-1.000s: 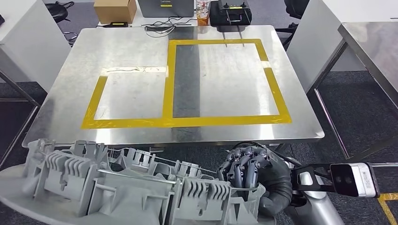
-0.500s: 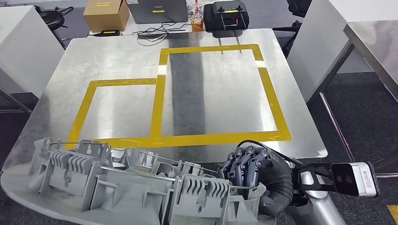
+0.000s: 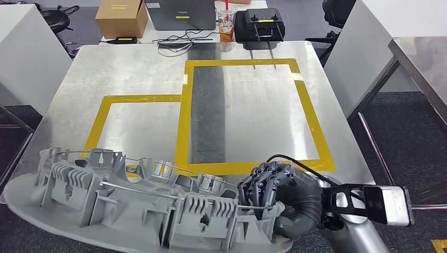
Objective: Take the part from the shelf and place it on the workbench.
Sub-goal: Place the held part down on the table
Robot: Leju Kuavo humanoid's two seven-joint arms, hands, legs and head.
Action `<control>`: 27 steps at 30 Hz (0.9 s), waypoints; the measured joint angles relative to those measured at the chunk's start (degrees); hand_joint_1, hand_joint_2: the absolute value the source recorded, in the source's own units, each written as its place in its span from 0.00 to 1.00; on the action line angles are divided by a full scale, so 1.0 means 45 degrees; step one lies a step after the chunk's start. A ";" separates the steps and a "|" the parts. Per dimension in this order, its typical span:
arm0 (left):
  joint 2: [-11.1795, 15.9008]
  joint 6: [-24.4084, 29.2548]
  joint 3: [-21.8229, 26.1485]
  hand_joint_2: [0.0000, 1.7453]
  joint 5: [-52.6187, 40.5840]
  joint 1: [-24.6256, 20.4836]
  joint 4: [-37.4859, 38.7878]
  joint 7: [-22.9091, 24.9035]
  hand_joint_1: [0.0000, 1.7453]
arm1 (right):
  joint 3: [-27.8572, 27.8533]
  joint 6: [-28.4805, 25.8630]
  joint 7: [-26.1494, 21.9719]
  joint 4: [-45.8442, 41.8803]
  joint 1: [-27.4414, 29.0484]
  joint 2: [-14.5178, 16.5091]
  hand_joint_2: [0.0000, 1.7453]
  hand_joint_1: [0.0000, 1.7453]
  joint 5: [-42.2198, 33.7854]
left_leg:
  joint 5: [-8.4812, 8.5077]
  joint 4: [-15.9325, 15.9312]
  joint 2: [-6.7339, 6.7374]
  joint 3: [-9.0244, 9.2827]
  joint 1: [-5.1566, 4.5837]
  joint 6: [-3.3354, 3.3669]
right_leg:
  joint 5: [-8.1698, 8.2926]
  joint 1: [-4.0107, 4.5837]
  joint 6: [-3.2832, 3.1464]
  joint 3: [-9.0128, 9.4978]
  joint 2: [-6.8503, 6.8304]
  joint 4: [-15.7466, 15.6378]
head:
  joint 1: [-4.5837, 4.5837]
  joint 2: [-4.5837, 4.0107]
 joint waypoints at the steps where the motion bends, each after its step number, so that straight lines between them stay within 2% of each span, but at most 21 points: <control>1: -0.0021 -0.0040 0.0001 0.00 0.0132 0.0006 -0.0028 0.0076 0.00 | 0.0029 -0.0274 0.0018 -0.0002 -0.0018 -0.0034 1.00 1.00 0.0504 | -0.0032 0.0004 -0.0018 0.0024 0.0000 -0.0002 | 0.0027 -0.0009 0.0084 -0.0216 -0.0003 0.0252 | 0.0000 0.0000; 2: -0.0040 -0.0079 0.0002 0.00 0.0320 0.0016 -0.0062 0.0190 0.00 | 0.0074 -0.0630 0.0040 -0.0011 -0.0060 -0.0090 1.00 1.00 0.1108 | -0.0068 0.0013 -0.0048 0.0062 0.0003 -0.0021 | 0.0266 -0.0028 0.0209 -0.0175 -0.0008 -0.0008 | 0.0004 0.0000; 4: -0.0086 -0.0143 0.0004 0.00 0.0723 0.0043 -0.0142 0.0420 0.00 | 0.0205 -0.1534 0.0202 -0.0030 -0.0291 -0.0257 1.00 1.00 0.2471 | -0.0174 0.0085 -0.0111 0.0140 0.0006 -0.0107 | 0.1104 -0.0096 0.0450 0.0538 -0.0039 -0.1751 | 0.0009 0.0000; 5: -0.0098 -0.0169 0.0005 0.00 0.0872 0.0053 -0.0186 0.0502 0.00 | 0.0266 -0.2024 0.0392 -0.0030 -0.0495 -0.0350 1.00 1.00 0.3107 | -0.0242 0.0157 -0.0134 0.0130 -0.0024 -0.0173 | 0.1445 -0.0113 0.0471 0.0904 -0.0054 -0.2562 | 0.0010 0.0000; 6: -0.0106 -0.0190 0.0006 0.00 0.0975 0.0066 -0.0231 0.0547 0.00 | 0.0301 -0.2466 0.0634 -0.0014 -0.0765 -0.0437 1.00 1.00 0.3650 | -0.0296 0.0226 -0.0145 0.0095 -0.0056 -0.0231 | 0.1652 -0.0118 0.0415 0.1133 -0.0063 -0.3076 | 0.0006 0.0000; 8: -0.0109 -0.0202 0.0008 0.00 0.1117 0.0097 -0.0294 0.0587 0.00 | 0.0300 -0.3177 0.1165 0.0099 -0.1489 -0.0654 1.00 1.00 0.4708 | -0.0339 0.0295 -0.0148 0.0019 -0.0103 -0.0326 | 0.1733 -0.0076 0.0202 0.1198 -0.0045 -0.3246 | -0.0005 0.0000; 10: -0.0125 -0.0198 0.0011 0.00 0.1275 0.0129 -0.0337 0.0612 0.00 | 0.0235 -0.3766 0.1451 0.0388 -0.2254 -0.0991 1.00 1.00 0.6011 | -0.0410 0.0388 -0.0137 -0.0037 -0.0065 -0.0423 | 0.1750 -0.0125 0.0044 0.1204 -0.0035 -0.3260 | -0.0010 0.0000; 11: -0.0134 -0.0197 0.0012 0.00 0.1340 0.0144 -0.0359 0.0624 0.00 | 0.0179 -0.4048 0.1451 0.0609 -0.2543 -0.1222 1.00 1.00 0.6675 | -0.0580 0.0653 -0.0121 -0.0159 -0.0037 -0.0487 | 0.1745 -0.0155 -0.0021 0.1235 -0.0048 -0.3273 | -0.0021 0.0000; 12: -0.0138 -0.0200 0.0012 0.00 0.1392 0.0166 -0.0382 0.0631 0.00 | 0.0113 -0.4291 0.1404 0.0838 -0.2751 -0.1446 1.00 1.00 0.7232 | -0.0873 0.1186 -0.0103 -0.0413 -0.0008 -0.0555 | 0.1739 -0.0189 -0.0070 0.1265 -0.0066 -0.3285 | -0.0029 0.0000; 14: -0.0140 -0.0234 0.0012 0.00 0.1457 0.0231 -0.0403 0.0653 0.00 | -0.0016 -0.4662 0.1316 0.1294 -0.2946 -0.1925 1.00 1.00 0.8100 | -0.1637 0.2893 -0.0065 -0.1257 0.0047 -0.0658 | 0.1712 -0.0171 -0.0112 0.1285 -0.0102 -0.3283 | -0.0052 0.0000; 15: -0.0141 -0.0259 0.0012 0.00 0.1470 0.0263 -0.0407 0.0667 0.00 | -0.0056 -0.4778 0.1333 0.1486 -0.2976 -0.2140 1.00 1.00 0.8434 | -0.1884 0.3674 -0.0054 -0.1676 0.0071 -0.0682 | 0.1708 -0.0162 -0.0115 0.1286 -0.0107 -0.3281 | -0.0050 0.0000; 16: -0.0144 -0.0284 0.0012 0.00 0.1474 0.0288 -0.0407 0.0678 0.00 | -0.0084 -0.4875 0.1380 0.1661 -0.2982 -0.2340 1.00 1.00 0.8761 | -0.1915 0.4087 -0.0041 -0.1933 0.0088 -0.0686 | 0.1703 -0.0154 -0.0118 0.1291 -0.0106 -0.3280 | -0.0052 0.0000; 17: -0.0147 -0.0306 0.0012 0.00 0.1468 0.0303 -0.0412 0.0682 0.00 | -0.0101 -0.4962 0.1467 0.1816 -0.2985 -0.2528 1.00 1.00 0.9121 | -0.1686 0.3968 -0.0028 -0.1935 0.0097 -0.0667 | 0.1697 -0.0144 -0.0121 0.1306 -0.0099 -0.3280 | -0.0052 0.0000; 18: -0.0147 -0.0318 0.0012 0.00 0.1451 0.0311 -0.0427 0.0678 0.00 | -0.0108 -0.5049 0.1590 0.1970 -0.2991 -0.2711 1.00 1.00 0.9512 | -0.1263 0.3364 -0.0017 -0.1696 0.0098 -0.0620 | 0.1688 -0.0134 -0.0126 0.1330 -0.0088 -0.3280 | -0.0053 0.0000; 19: -0.0143 -0.0328 0.0012 0.00 0.1423 0.0313 -0.0453 0.0661 0.00 | -0.0113 -0.5127 0.1721 0.2116 -0.3003 -0.2889 1.00 1.00 0.9877 | -0.0759 0.2435 -0.0011 -0.1284 0.0081 -0.0538 | 0.1675 -0.0130 -0.0121 0.1357 -0.0075 -0.3283 | -0.0053 0.0000; 21: -0.0132 -0.0334 0.0012 0.00 0.1328 0.0311 -0.0512 0.0577 0.00 | -0.0118 -0.5223 0.1924 0.2435 -0.3066 -0.3220 1.00 1.00 1.0496 | -0.0201 0.0885 0.0001 -0.0562 0.0012 -0.0376 | 0.1651 -0.0077 -0.0078 0.1375 -0.0048 -0.3288 | -0.0045 0.0000; 22: -0.0129 -0.0333 0.0010 0.00 0.1259 0.0309 -0.0528 0.0512 0.00 | -0.0117 -0.5239 0.1981 0.2636 -0.3109 -0.3365 1.00 1.00 1.0793 | -0.0150 0.0529 0.0005 -0.0397 -0.0034 -0.0315 | 0.1639 -0.0068 -0.0029 0.1369 -0.0040 -0.3295 | -0.0041 0.0000; 25: -0.0134 -0.0302 -0.0002 0.00 0.1024 0.0307 -0.0529 0.0277 0.00 | -0.0100 -0.5212 0.2132 0.3354 -0.3249 -0.3730 1.00 1.00 1.1853 | -0.0130 0.0301 -0.0005 -0.0248 -0.0094 -0.0152 | 0.1618 -0.0090 0.0191 0.1380 -0.0062 -0.3333 | -0.0040 0.0000; 27: -0.0142 -0.0237 -0.0009 0.00 0.0893 0.0294 -0.0508 0.0121 0.00 | -0.0018 -0.5102 0.2130 0.3984 -0.3481 -0.3939 1.00 1.00 1.2481 | 0.0005 0.0068 -0.0009 -0.0073 -0.0042 -0.0015 | 0.1352 -0.0092 0.0232 0.1112 -0.0081 -0.2802 | -0.0010 0.0000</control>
